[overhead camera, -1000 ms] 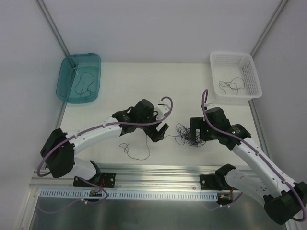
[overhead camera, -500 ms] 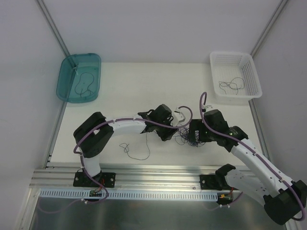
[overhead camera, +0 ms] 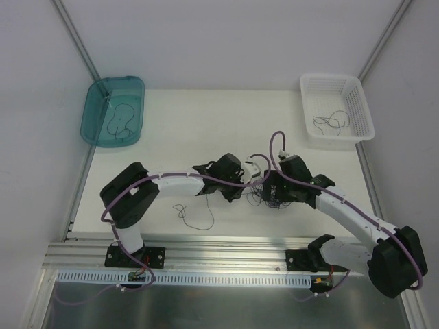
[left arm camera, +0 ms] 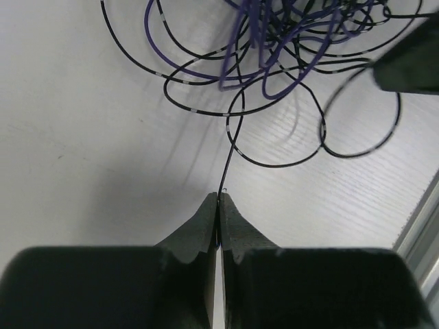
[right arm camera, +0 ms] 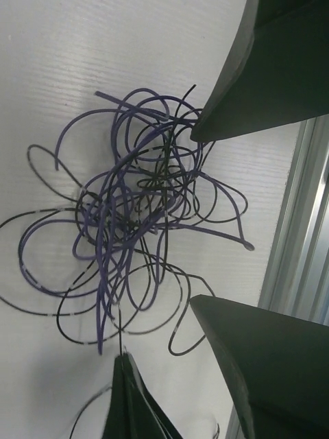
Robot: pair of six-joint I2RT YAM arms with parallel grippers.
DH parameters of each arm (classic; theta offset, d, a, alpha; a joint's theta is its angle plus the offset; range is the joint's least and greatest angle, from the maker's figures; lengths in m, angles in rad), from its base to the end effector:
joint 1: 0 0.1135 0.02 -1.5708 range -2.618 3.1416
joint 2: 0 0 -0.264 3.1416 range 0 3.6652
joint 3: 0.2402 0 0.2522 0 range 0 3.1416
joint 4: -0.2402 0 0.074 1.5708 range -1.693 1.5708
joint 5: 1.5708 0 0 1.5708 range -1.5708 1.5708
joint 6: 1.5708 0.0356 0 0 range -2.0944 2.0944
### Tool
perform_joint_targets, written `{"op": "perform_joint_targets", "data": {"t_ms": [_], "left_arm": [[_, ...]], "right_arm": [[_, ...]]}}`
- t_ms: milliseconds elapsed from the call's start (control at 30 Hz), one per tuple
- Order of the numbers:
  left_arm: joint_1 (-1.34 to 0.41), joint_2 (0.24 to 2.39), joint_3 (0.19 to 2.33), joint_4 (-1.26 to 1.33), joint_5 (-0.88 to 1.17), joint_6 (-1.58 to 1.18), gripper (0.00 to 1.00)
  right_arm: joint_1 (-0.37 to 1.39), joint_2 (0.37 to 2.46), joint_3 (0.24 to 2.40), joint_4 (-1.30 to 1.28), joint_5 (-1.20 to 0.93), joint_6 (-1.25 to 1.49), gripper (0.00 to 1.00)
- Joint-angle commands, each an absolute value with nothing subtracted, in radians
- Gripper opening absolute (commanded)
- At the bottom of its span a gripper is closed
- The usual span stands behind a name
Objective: Untangle the cables
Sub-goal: Untie the cable.
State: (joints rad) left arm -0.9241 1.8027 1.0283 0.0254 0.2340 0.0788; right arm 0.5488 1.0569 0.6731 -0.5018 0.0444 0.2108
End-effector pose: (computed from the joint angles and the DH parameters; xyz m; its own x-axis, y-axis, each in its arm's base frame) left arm 0.2208 -0.3061 0.1681 -0.3398 0.5772 -0.7425 0.9082 0.4064 -0.0997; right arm 0.1793 0.1078 0.2225 -0.7500 -0.2136 -0.6260 -0.3479 0.9323 0.0988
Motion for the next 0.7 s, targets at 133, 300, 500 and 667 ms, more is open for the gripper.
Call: {"op": "perform_joint_targets", "data": {"t_ms": [133,300,500,667], "left_arm": [[-0.933,1.565,0.94,0.072,0.207,0.019,0.0],[-0.899,1.395,0.853,0.046,0.158,-0.05,0.0],[-0.737,1.183,0.762,-0.053,0.135,-0.129,0.0],[-0.572,1.013,0.761,-0.218,0.068,-0.169,0.0]], "right_arm": [[0.554,1.206,0.695,-0.436,0.11,0.262,0.76],[0.542,1.21,0.683,-0.443,0.17,0.271,0.26],[0.5,1.128,0.675,-0.483,0.21,0.261,0.01],[0.437,1.057,0.683,-0.544,0.218,0.245,0.01]]}}
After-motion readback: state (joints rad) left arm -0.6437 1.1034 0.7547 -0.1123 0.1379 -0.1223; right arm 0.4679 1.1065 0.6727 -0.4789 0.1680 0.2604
